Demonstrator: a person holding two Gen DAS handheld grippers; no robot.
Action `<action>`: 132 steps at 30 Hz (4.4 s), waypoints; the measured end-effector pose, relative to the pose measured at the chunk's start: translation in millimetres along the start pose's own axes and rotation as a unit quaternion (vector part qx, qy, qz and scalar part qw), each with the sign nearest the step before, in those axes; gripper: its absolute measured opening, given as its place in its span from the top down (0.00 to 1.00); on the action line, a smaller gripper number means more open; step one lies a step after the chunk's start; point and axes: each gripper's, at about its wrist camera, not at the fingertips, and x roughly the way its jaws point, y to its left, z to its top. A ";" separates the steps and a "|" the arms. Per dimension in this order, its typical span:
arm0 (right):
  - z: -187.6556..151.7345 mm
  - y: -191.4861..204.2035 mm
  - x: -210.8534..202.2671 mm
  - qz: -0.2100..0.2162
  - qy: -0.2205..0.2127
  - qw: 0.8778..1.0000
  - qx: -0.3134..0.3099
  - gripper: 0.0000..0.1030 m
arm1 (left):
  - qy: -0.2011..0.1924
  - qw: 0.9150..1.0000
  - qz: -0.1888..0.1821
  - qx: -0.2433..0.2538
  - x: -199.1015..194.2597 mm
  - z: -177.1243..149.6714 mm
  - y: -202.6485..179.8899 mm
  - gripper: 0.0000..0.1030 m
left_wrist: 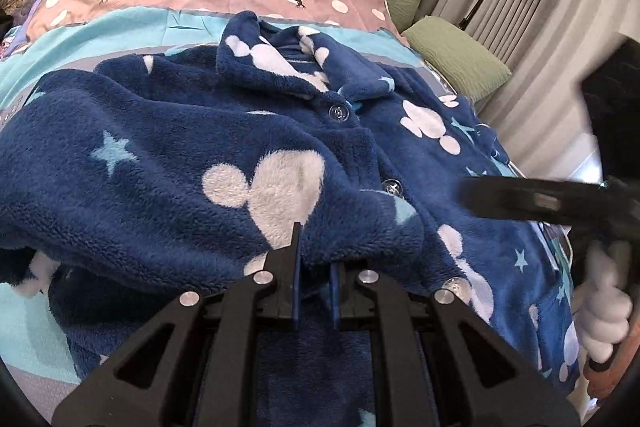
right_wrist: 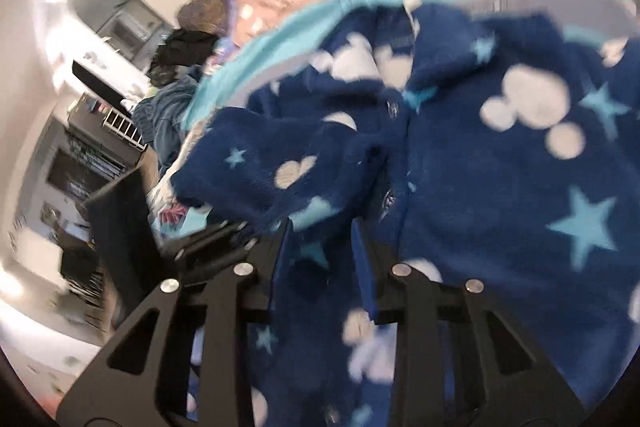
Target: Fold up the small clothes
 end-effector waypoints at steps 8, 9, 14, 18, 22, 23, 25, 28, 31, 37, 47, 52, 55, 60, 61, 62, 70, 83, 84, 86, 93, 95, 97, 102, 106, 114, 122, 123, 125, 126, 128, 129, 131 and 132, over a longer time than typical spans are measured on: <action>22.9 -23.0 59.1 0.075 0.086 0.983 0.146 0.30 | -0.008 1.000 -0.008 -0.016 -8.3 -4.6 8.7 0.90; 27.5 -22.3 65.7 0.074 0.090 0.981 0.154 0.28 | -0.009 1.000 -0.005 -0.011 -8.0 -5.0 7.2 0.90; 49.3 -8.7 71.8 0.030 0.078 0.988 0.130 0.84 | -0.020 1.000 0.004 -0.004 -11.2 -3.3 -0.1 0.90; 68.5 17.0 31.5 0.007 0.008 0.999 0.050 0.84 | -0.046 0.999 -0.009 0.009 -25.9 9.4 -17.6 0.90; 86.8 29.1 -25.8 -0.075 -0.064 0.995 -0.028 0.84 | -0.061 0.997 -0.032 0.042 -31.3 29.0 -56.1 0.86; 88.8 23.9 -34.7 -0.085 -0.071 0.993 -0.034 0.84 | -0.060 0.997 -0.027 0.048 -30.7 30.2 -61.3 0.62; 90.7 -0.7 -58.0 -0.120 -0.086 0.988 -0.040 0.84 | -0.070 0.996 0.001 0.058 -33.3 27.9 -70.3 0.46; 91.1 -42.2 -68.7 -0.145 -0.083 0.986 -0.016 0.83 | -0.082 0.994 0.038 0.064 -43.6 14.5 -61.4 0.46; 83.8 -74.9 -60.0 -0.154 -0.071 0.986 0.009 0.82 | -0.074 0.992 0.092 0.038 -50.0 1.5 -26.0 0.44; 66.7 -104.4 -42.3 -0.138 -0.047 0.988 0.048 0.61 | -0.027 0.979 0.202 -0.030 -51.5 -12.0 48.0 0.44; 45.7 -127.2 -56.5 -0.163 -0.018 0.985 0.058 0.46 | -0.015 0.984 0.178 -0.020 -48.3 -19.9 46.9 0.44; 42.0 -116.4 -69.8 -0.247 -0.043 0.966 0.064 0.46 | -0.003 0.981 0.190 -0.033 -43.9 -28.2 55.2 0.44; 51.3 -66.4 -75.8 -0.334 -0.101 0.937 -0.012 0.40 | 0.002 0.979 0.199 -0.046 -42.8 -29.6 61.4 0.44; 77.6 32.7 -28.6 -0.166 -0.046 0.977 -0.128 0.39 | -0.003 0.978 0.204 -0.053 -41.0 -31.8 62.0 0.44; 83.0 54.1 -10.1 -0.142 -0.025 0.978 -0.151 0.39 | -0.003 0.977 0.205 -0.054 -40.2 -31.5 62.2 0.44; 86.3 70.0 3.5 -0.133 -0.013 0.977 -0.169 0.39 | -0.002 0.977 0.206 -0.055 -39.3 -31.2 61.4 0.44; 105.2 186.8 157.2 -0.169 0.104 0.922 -0.334 0.31 | -0.018 0.977 0.203 -0.063 -39.1 -18.5 65.6 0.44; 164.5 162.2 231.6 -0.109 0.090 0.975 -0.169 0.94 | -0.068 0.969 0.096 -0.217 -59.7 -47.6 136.1 0.75; 163.9 156.8 223.4 -0.111 0.085 0.977 -0.162 0.91 | -0.069 0.970 0.096 -0.213 -61.0 -46.5 135.3 0.75; 160.5 149.5 192.6 -0.091 0.060 0.981 -0.162 0.90 | -0.073 0.972 0.097 -0.201 -65.3 -45.8 133.1 0.73; 83.6 101.7 47.3 -0.045 0.005 0.980 -0.195 0.76 | -0.138 0.975 0.049 -0.169 -107.8 -37.1 118.1 0.75; 48.9 80.1 28.4 -0.062 0.017 0.979 -0.193 0.76 | -0.149 0.979 0.019 -0.140 -111.3 -21.2 103.5 0.75; 27.4 56.8 26.9 -0.091 0.031 0.981 -0.171 0.71 | -0.126 0.985 0.030 -0.114 -96.3 -7.7 91.7 0.75; -1.4 4.8 28.1 -0.108 0.013 0.988 -0.113 0.83 | -0.014 0.989 0.110 -0.094 -5.7 -5.7 95.1 0.75; -4.5 6.3 -8.7 -0.086 -0.016 0.991 -0.105 0.73 | -0.014 0.988 0.131 -0.084 -8.2 -3.8 89.2 0.75; 9.1 -155.5 -127.3 -0.086 -0.144 0.979 0.118 0.61 | -0.011 0.982 0.175 -0.066 -15.2 -0.8 63.3 0.72; -30.0 -355.8 -203.6 -0.121 -0.260 0.877 0.386 0.52 | -0.011 0.991 0.124 -0.042 -15.5 23.6 5.1 0.65; -34.5 -376.3 -205.3 -0.098 -0.269 0.865 0.412 0.49 | -0.007 0.992 0.118 -0.038 -11.1 24.6 -1.7 0.65; -40.4 -406.0 -199.3 -0.057 -0.280 0.844 0.453 0.47 | 0.003 0.993 0.115 -0.031 -0.5 27.2 -11.4 0.62; -40.6 -417.7 -194.7 -0.037 -0.285 0.835 0.469 0.47 | 0.011 0.993 0.114 -0.029 7.1 27.7 -16.1 0.62; -42.6 -433.1 -187.2 -0.009 -0.302 0.817 0.491 0.47 | 0.026 0.993 0.111 -0.030 21.4 28.2 -20.8 0.62; -40.0 -439.6 -188.0 -0.004 -0.308 0.811 0.498 0.47 | 0.032 0.993 0.111 -0.032 27.5 28.1 -22.6 0.62; -33.3 -449.0 -183.0 -0.004 -0.316 0.801 0.508 0.47 | 0.040 0.992 0.115 -0.031 38.8 28.1 -25.1 0.62; -26.8 -453.2 -186.2 -0.008 -0.316 0.801 0.508 0.47 | 0.041 0.992 0.117 -0.030 42.5 27.8 -26.1 0.62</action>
